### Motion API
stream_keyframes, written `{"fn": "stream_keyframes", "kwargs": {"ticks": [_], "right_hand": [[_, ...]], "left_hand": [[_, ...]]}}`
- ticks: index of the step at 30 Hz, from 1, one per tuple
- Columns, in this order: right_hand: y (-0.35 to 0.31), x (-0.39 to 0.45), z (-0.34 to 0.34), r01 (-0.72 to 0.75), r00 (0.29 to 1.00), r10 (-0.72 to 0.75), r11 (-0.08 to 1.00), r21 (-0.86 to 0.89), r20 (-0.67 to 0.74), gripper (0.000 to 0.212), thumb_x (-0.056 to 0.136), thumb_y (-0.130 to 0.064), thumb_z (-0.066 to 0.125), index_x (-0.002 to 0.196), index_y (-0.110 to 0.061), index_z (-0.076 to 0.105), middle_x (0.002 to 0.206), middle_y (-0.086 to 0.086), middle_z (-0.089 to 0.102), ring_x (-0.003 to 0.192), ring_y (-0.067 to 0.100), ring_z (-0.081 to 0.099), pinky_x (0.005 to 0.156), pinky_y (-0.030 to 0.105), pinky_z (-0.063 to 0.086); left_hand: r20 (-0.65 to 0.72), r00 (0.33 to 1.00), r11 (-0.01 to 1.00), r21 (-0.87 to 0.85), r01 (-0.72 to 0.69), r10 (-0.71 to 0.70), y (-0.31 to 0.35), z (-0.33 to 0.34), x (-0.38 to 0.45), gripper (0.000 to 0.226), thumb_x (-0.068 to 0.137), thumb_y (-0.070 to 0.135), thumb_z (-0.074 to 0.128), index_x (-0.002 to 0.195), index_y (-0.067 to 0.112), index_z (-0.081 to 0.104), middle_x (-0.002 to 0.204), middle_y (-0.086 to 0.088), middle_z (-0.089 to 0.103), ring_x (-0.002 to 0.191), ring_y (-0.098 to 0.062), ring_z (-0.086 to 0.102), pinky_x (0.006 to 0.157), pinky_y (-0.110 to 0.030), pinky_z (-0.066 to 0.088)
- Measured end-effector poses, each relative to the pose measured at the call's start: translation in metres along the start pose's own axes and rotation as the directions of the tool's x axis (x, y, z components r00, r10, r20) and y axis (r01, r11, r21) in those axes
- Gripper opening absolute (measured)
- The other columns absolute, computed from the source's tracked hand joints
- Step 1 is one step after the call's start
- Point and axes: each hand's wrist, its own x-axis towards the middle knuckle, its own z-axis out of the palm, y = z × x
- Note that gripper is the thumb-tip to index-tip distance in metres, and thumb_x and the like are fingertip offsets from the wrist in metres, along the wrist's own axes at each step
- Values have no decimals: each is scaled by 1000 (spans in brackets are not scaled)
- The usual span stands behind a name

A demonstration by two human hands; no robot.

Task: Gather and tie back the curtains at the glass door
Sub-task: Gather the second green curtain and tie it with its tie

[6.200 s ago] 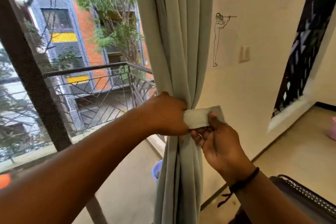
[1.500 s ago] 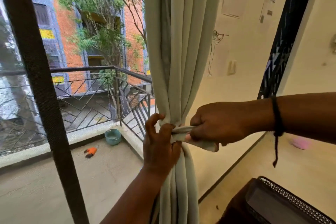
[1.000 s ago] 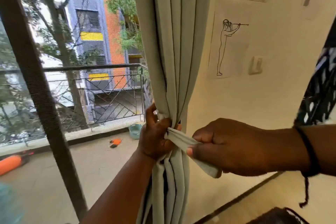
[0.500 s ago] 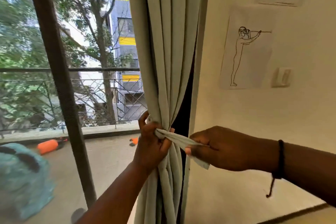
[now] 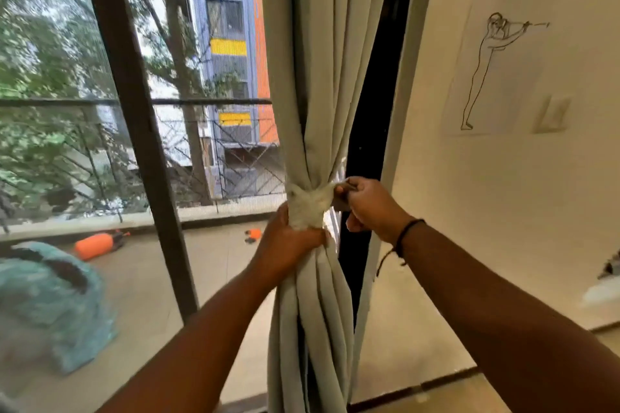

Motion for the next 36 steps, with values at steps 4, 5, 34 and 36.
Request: {"fn": "stream_keyframes", "kwargs": {"ticks": [4,5,34,36], "right_hand": [[-5,8,40,-171,985,170,985,36,10,28,90,0,39,77,-16,58,39,-5,51,35,12,35,41,17,36],[-7,9,51,-195,981,195,980,23,17,28,89,-1,40,76,-17,58,41,-4,51,36,12,35,45,18,37],[83,-92,145,6,998,16,925,380,-54,58,71,-77,47,95,-26,58,99,4,65,96,22,62,86,37,52],[104,-90,138,118,992,-97,929,352,-78,76,58,-86,54,103,-24,55,101,3,62,96,18,61,85,36,52]], "left_hand": [[122,986,975,-180,130,-109,-3,-32,-3,53,51,14,70,103,18,62,91,-4,69,82,-20,65,67,-33,52],[136,985,968,-212,133,-106,-5,-40,-3,49,53,9,66,101,18,62,85,-1,70,76,-17,65,63,-30,50],[-29,999,994,106,15,-12,-97,-117,-79,13,90,38,49,89,35,62,86,12,66,84,-6,62,75,-24,52],[-162,986,982,188,6,25,-99,-103,-79,13,93,32,48,89,36,59,87,9,63,84,-5,60,74,-19,49]]}}
